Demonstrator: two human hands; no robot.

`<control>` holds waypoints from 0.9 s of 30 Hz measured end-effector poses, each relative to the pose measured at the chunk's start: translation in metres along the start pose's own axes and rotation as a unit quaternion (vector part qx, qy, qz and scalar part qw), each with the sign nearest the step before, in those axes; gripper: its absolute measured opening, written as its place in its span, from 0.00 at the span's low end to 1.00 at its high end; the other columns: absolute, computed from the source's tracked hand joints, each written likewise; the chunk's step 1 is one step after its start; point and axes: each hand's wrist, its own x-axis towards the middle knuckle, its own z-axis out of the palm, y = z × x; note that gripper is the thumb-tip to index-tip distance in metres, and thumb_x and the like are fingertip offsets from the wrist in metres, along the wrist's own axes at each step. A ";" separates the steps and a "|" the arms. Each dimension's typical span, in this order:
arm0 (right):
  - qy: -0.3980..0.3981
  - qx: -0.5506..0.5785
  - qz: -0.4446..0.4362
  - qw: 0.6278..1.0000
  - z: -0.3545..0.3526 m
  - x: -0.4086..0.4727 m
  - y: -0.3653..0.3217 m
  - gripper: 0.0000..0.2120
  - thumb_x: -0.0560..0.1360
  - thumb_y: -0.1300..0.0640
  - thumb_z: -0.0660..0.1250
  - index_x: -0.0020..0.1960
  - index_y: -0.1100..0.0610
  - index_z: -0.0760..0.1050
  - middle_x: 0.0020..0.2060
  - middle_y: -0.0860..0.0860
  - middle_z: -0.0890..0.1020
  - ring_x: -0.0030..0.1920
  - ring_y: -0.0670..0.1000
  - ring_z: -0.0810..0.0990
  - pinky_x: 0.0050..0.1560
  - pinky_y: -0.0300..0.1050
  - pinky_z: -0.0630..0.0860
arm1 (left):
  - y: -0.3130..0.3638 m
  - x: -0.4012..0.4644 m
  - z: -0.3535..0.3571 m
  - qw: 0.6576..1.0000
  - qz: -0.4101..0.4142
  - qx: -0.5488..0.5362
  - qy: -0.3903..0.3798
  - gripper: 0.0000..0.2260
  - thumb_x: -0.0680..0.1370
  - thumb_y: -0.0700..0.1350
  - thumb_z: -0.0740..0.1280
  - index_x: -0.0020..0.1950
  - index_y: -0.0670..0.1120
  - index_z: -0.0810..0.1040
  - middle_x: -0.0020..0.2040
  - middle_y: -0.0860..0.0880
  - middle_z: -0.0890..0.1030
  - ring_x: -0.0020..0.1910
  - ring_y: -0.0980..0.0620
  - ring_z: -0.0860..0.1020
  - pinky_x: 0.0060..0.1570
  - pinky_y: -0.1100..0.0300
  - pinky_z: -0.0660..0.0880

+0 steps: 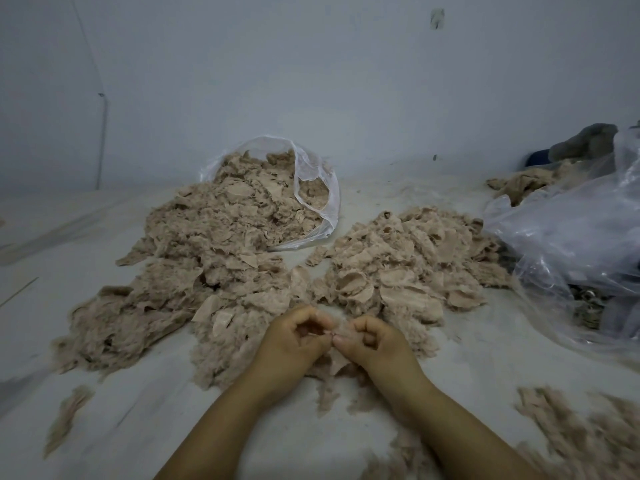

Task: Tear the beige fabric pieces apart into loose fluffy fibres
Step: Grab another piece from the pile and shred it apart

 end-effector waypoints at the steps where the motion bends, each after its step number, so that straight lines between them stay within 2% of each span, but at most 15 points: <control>1: 0.002 0.012 -0.001 1.000 0.000 -0.001 -0.001 0.05 0.72 0.60 0.73 0.45 0.58 0.77 0.33 0.49 0.82 0.31 0.46 0.79 0.30 0.37 0.74 | 0.000 0.000 -0.001 1.000 -0.006 -0.029 -0.008 0.16 0.73 0.30 0.68 0.41 0.53 0.80 0.37 0.50 0.79 0.34 0.52 0.78 0.31 0.59 0.78; 3: 0.004 0.005 -0.013 1.000 -0.001 -0.002 -0.002 0.08 0.70 0.64 0.74 0.46 0.57 0.77 0.38 0.55 0.83 0.38 0.52 0.82 0.39 0.44 0.80 | 0.001 0.000 -0.003 0.995 -0.035 -0.081 -0.050 0.11 0.73 0.37 0.71 0.51 0.52 0.79 0.41 0.50 0.81 0.38 0.51 0.80 0.35 0.57 0.79; 5: -0.001 -0.054 -0.039 0.998 -0.001 -0.003 -0.002 0.13 0.67 0.64 0.76 0.47 0.55 0.76 0.42 0.58 0.82 0.41 0.55 0.81 0.46 0.50 0.80 | 0.001 -0.001 -0.003 0.989 -0.073 -0.110 -0.066 0.13 0.70 0.44 0.75 0.53 0.49 0.79 0.42 0.50 0.82 0.39 0.49 0.81 0.35 0.57 0.79; 8: -0.018 -0.095 -0.055 0.994 0.001 -0.002 0.000 0.13 0.66 0.64 0.77 0.46 0.56 0.76 0.36 0.54 0.79 0.34 0.46 0.76 0.38 0.42 0.75 | 0.002 0.000 0.000 0.995 -0.059 -0.085 -0.002 0.04 0.71 0.39 0.72 0.40 0.49 0.83 0.34 0.50 0.81 0.31 0.53 0.80 0.28 0.62 0.76; 10: -0.025 -0.051 -0.041 0.998 0.000 -0.001 0.001 0.08 0.68 0.64 0.76 0.43 0.58 0.77 0.35 0.56 0.80 0.32 0.48 0.76 0.34 0.40 0.74 | 0.001 0.003 -0.001 0.998 -0.024 -0.032 0.056 0.11 0.72 0.35 0.71 0.35 0.49 0.83 0.32 0.52 0.81 0.31 0.59 0.79 0.30 0.66 0.75; 13: -0.006 0.011 -0.023 1.000 -0.005 0.000 0.002 0.05 0.71 0.60 0.73 0.38 0.59 0.79 0.24 0.51 0.77 0.23 0.45 0.72 0.25 0.36 0.68 | 0.002 0.006 -0.004 0.994 0.007 -0.025 0.106 0.11 0.71 0.34 0.72 0.35 0.49 0.83 0.35 0.54 0.84 0.34 0.62 0.80 0.34 0.71 0.74; 16: 0.035 0.067 -0.034 0.997 -0.010 0.002 0.002 0.06 0.72 0.59 0.71 0.39 0.61 0.78 0.22 0.52 0.75 0.22 0.47 0.70 0.23 0.38 0.67 | 0.004 0.006 -0.006 0.995 0.013 -0.018 0.098 0.08 0.70 0.36 0.73 0.36 0.50 0.83 0.37 0.53 0.85 0.37 0.60 0.81 0.36 0.71 0.75; 18: 0.048 0.080 -0.038 0.995 -0.011 0.002 0.002 0.05 0.73 0.60 0.70 0.39 0.60 0.78 0.23 0.52 0.75 0.23 0.47 0.70 0.24 0.38 0.68 | 0.006 0.003 -0.005 0.998 -0.013 -0.043 0.045 0.06 0.66 0.39 0.76 0.39 0.49 0.84 0.37 0.52 0.84 0.36 0.57 0.82 0.35 0.68 0.76; 20: 0.057 0.067 -0.039 0.995 -0.011 0.003 0.003 0.06 0.75 0.60 0.68 0.40 0.59 0.77 0.25 0.50 0.76 0.25 0.46 0.71 0.25 0.39 0.69 | 0.005 0.000 -0.003 0.997 -0.046 -0.062 -0.015 0.11 0.62 0.41 0.76 0.42 0.48 0.83 0.36 0.50 0.83 0.35 0.55 0.82 0.32 0.66 0.77; 22: 0.054 0.053 -0.038 0.996 -0.010 0.002 0.004 0.07 0.79 0.60 0.63 0.42 0.58 0.73 0.25 0.50 0.77 0.25 0.47 0.71 0.25 0.41 0.69 | 0.003 -0.001 -0.001 0.997 -0.051 -0.043 -0.041 0.09 0.63 0.42 0.76 0.41 0.47 0.82 0.35 0.49 0.81 0.33 0.55 0.80 0.31 0.66 0.76; 25: 0.056 0.016 -0.046 0.997 -0.006 0.002 0.003 0.08 0.80 0.58 0.60 0.42 0.56 0.69 0.22 0.50 0.74 0.21 0.47 0.69 0.22 0.38 0.66 | 0.003 0.001 -0.001 0.998 -0.045 -0.030 -0.015 0.04 0.67 0.42 0.75 0.37 0.50 0.83 0.32 0.51 0.80 0.29 0.56 0.77 0.28 0.65 0.74; 27: 0.078 0.013 -0.060 0.995 -0.007 0.003 0.002 0.09 0.80 0.60 0.61 0.40 0.55 0.68 0.22 0.46 0.70 0.20 0.45 0.66 0.22 0.37 0.63 | 0.001 0.005 -0.004 0.996 -0.045 -0.036 0.065 0.07 0.70 0.38 0.73 0.35 0.50 0.83 0.29 0.49 0.78 0.25 0.54 0.74 0.24 0.64 0.72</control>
